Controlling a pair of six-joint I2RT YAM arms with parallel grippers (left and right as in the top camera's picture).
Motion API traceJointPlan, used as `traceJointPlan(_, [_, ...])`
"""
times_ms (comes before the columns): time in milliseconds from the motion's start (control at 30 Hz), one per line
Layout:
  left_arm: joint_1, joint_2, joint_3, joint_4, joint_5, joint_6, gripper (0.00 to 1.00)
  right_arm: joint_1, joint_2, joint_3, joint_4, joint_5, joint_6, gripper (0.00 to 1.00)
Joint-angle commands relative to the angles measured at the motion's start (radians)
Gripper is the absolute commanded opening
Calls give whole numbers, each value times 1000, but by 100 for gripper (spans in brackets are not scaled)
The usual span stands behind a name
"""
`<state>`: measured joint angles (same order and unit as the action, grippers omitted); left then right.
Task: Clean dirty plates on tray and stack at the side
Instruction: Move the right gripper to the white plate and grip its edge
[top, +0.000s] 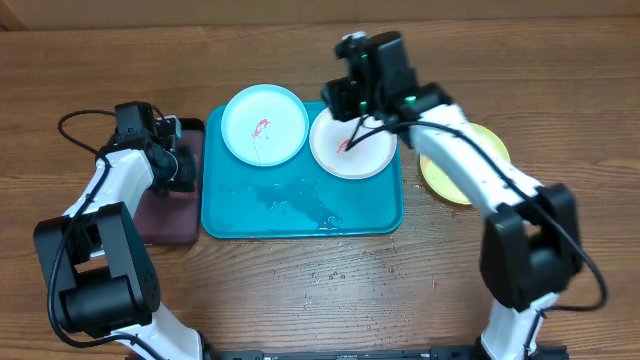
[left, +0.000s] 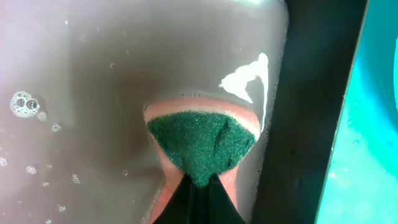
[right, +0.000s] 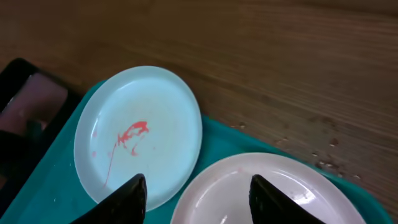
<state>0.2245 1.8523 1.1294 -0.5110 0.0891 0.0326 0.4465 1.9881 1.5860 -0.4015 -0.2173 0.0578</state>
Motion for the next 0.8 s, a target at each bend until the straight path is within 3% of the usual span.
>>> traceJointPlan(0, [3,-21,-16,-12,-11,-3,4,35,67,23,57,8,-10,55])
traceJointPlan(367, [3,-21,-16,-13,-11,-3,4,82,252,23,236,8,-10,54])
traceJointPlan(767, [3,-21,-16,-13,-11,-3,4,95,280,23,259,8,-6,35])
